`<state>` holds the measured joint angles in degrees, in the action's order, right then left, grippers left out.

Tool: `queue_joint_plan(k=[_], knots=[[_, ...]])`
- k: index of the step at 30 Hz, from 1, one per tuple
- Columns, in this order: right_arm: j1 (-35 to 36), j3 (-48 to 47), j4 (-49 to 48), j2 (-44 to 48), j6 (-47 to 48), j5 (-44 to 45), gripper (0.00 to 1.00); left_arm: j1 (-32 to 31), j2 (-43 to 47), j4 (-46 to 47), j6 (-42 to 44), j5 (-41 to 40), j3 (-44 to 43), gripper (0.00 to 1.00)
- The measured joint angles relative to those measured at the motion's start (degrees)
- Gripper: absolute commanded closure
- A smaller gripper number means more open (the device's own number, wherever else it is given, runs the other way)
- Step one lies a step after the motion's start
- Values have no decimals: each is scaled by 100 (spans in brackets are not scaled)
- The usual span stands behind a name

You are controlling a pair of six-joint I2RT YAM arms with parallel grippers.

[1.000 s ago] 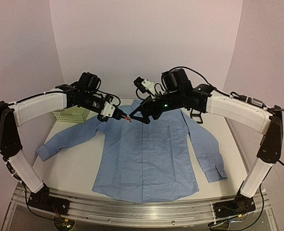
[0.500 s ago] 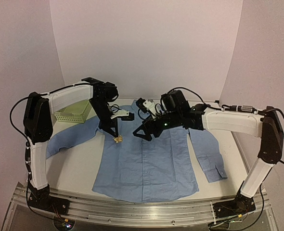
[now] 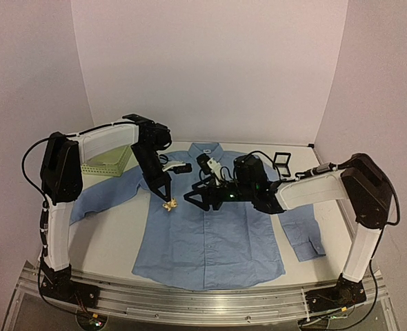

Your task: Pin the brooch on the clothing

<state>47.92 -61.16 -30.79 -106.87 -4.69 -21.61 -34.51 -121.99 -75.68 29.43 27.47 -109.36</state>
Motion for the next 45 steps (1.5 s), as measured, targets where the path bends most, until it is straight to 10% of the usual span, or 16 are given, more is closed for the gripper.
queue_joint_plan(k=[39, 45], knots=[[15, -991, -458, -1573, -1018, -927, 75, 97, 0, -76, 23, 395, -131, 100], [20, -1128, -440, -1668, -1007, -951, 95, 136, -1, -88, 12, 401, -131, 100]])
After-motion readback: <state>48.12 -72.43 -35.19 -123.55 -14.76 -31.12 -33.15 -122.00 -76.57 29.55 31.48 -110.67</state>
